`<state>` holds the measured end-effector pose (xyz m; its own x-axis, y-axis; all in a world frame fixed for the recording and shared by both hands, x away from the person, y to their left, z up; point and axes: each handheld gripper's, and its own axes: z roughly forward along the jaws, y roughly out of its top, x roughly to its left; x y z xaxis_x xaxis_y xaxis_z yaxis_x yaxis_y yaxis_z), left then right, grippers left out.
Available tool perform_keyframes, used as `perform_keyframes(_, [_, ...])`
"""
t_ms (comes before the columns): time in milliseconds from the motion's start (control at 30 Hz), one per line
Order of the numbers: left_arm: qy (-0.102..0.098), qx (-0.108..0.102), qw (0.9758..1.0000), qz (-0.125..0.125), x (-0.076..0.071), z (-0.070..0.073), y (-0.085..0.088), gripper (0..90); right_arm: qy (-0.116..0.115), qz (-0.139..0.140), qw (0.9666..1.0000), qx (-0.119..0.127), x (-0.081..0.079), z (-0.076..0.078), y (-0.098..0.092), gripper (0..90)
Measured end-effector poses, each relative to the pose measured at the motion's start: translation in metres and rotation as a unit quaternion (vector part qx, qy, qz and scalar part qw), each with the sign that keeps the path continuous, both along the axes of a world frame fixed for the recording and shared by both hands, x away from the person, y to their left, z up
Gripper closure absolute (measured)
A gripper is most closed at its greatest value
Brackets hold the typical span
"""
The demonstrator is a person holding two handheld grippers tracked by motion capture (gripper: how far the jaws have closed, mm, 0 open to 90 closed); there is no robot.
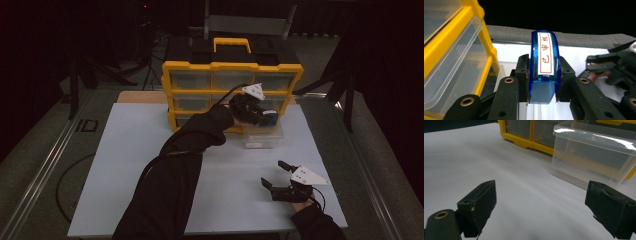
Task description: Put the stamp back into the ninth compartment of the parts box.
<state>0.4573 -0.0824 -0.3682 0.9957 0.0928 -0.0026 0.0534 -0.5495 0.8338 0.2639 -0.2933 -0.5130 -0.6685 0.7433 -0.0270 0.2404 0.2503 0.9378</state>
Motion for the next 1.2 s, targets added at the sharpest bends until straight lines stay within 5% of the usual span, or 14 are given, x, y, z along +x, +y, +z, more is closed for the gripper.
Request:
perform_keyframes(600, [0.014, 0.002, 0.9984, 0.054, 0.018, -0.031, -0.007, 69.8, 0.003, 0.002, 1.0, 0.003, 0.0, -0.001, -0.001, 10.2])
perform_keyframes(1200, [0.023, 0.033, 0.9971, 0.065, 0.02, -0.055, -0.014, 69.7, 0.004, 0.002, 1.0, 0.006, 0.0, 0.0, -0.001, 10.2])
